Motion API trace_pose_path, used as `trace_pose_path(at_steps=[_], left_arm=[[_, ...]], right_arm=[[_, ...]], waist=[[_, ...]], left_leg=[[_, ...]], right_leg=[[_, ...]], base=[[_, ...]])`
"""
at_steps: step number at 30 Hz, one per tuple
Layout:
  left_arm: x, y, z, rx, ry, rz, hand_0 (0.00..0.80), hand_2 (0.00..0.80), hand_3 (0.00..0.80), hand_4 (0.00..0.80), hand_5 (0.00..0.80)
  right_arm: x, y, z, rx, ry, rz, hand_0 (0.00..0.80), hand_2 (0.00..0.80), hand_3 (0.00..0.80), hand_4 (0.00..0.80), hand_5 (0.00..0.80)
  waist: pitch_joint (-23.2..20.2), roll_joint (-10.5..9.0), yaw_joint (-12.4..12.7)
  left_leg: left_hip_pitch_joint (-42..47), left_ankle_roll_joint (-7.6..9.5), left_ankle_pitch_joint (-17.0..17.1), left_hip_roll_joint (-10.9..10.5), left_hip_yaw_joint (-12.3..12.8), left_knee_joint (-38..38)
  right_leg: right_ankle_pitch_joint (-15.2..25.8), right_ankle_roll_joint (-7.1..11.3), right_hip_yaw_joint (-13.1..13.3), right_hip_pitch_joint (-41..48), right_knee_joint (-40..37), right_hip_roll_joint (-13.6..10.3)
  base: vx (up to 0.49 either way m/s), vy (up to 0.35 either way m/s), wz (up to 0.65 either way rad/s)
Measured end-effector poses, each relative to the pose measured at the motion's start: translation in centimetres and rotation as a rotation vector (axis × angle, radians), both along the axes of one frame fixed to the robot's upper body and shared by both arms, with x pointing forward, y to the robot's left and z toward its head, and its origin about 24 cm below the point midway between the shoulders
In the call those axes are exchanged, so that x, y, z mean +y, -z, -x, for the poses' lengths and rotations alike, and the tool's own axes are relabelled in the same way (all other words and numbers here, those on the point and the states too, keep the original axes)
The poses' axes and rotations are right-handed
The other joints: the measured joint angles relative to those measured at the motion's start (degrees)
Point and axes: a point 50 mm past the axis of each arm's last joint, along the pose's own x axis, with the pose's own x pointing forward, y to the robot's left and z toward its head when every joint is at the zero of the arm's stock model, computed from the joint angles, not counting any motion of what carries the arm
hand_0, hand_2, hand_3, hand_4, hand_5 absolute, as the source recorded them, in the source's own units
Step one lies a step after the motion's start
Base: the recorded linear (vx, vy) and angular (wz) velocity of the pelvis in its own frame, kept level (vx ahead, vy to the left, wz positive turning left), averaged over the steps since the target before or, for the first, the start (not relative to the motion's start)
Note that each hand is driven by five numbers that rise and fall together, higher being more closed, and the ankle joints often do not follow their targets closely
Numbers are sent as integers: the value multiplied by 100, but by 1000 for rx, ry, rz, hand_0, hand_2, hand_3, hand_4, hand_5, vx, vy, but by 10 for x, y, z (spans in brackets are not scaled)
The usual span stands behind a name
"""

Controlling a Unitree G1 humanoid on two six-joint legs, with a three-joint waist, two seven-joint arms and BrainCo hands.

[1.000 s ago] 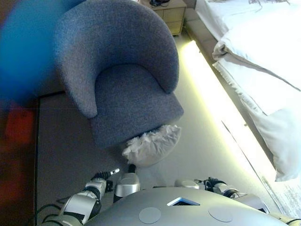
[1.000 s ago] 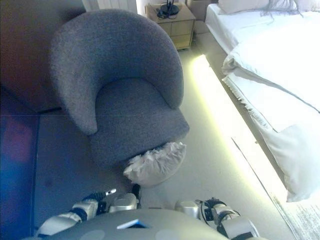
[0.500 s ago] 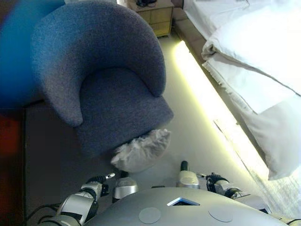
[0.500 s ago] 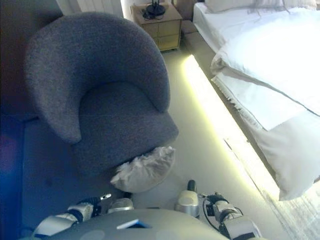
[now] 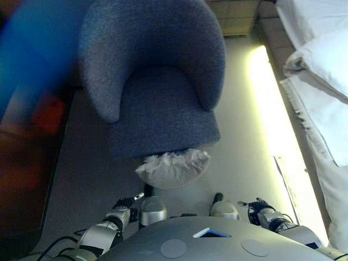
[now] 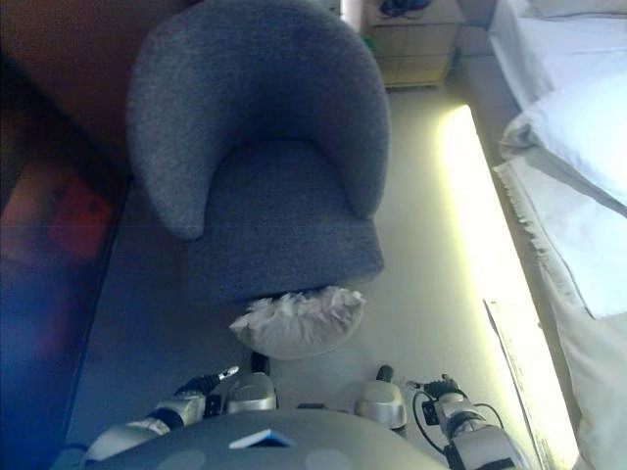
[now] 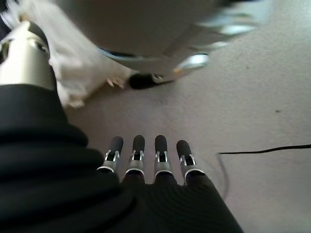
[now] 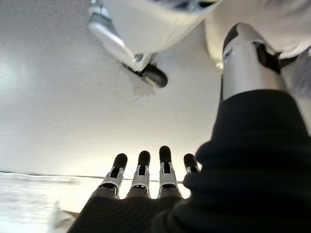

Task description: Pick up the cushion and take it to the sofa

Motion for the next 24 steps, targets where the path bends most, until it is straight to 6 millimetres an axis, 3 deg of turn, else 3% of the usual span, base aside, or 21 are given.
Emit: trace_pose_path(at_steps=[2, 4, 7, 10, 13, 15, 18, 20, 24], left_arm=[[4, -1, -2, -18, 0, -18, 0, 0, 0, 0, 0], [5, -5, -18, -85, 24, -36, 0, 0, 0, 0, 0], [0, -20, -71, -276, 6, -58, 0, 0, 0, 0, 0], [-7, -54, -144, -519, -8, -81, 0, 0, 0, 0, 0], [-13, -90, -195, -718, -18, -68, 0, 0, 0, 0, 0], [0, -103, -206, -792, -5, -81, 0, 0, 0, 0, 0], [12, -109, -204, -852, -31, -154, 0, 0, 0, 0, 0], [6, -107, -199, -864, -55, -176, 0, 0, 0, 0, 0], [-13, -108, -200, -900, -38, -157, 0, 0, 0, 0, 0]], right_arm=[[4, -1, -11, -32, -34, -3, 0, 0, 0, 0, 0], [7, -6, -30, -91, -74, 8, 0, 0, 0, 0, 0], [12, -20, -75, -229, -140, 41, 0, 0, 0, 0, 0], [22, -51, -140, -411, -198, 93, 0, 0, 0, 0, 0], [31, -80, -183, -557, -190, 117, 0, 0, 0, 0, 0], [25, -96, -198, -634, -183, 135, 0, 0, 0, 0, 0], [23, -102, -204, -685, -173, 151, 0, 0, 0, 0, 0], [31, -102, -204, -714, -160, 134, 0, 0, 0, 0, 0], [42, -107, -208, -784, -135, 112, 0, 0, 0, 0, 0]], waist=[[15, -5, 9], [61, 25, 6], [412, 89, 23], [1088, 136, 19], [1644, 105, 58], [1843, 97, 154], [2132, 86, 227], [2227, -38, 352], [2265, -136, 311]], left_leg=[[-57, 39, 31, -48, -17, -24], [-333, 67, 59, -48, -72, 42], [-1001, 78, 133, -69, -235, 305], [-1779, 169, 229, -88, -376, 600], [-2102, 282, 309, -240, -466, 649], [-2290, 324, 342, -298, -467, 653], [-2592, 329, 387, -380, -630, 731], [-2761, 333, 398, -421, -662, 740], [-3111, 363, 420, -528, -770, 749]], right_leg=[[-45, 29, 28, -103, 73, -45], [-60, 21, 49, -398, 202, -54], [-50, 22, 46, -967, 503, -55], [-35, -28, 48, -1699, 881, -123], [-32, 10, 56, -2008, 1076, -258], [-12, 49, 76, -2219, 1120, -335], [-79, 123, 68, -2392, 1194, -372], [-111, 141, 68, -2551, 1239, -380], [-212, 199, 71, -2843, 1346, -453]], base=[[-140, 113, 9], [-269, 99, 4], [-316, 94, 16], [-208, 90, 14], [-153, 115, 19], [-118, -61, 13], [-100, -107, 26], [-48, -40, 20], [-27, 5, 18]])
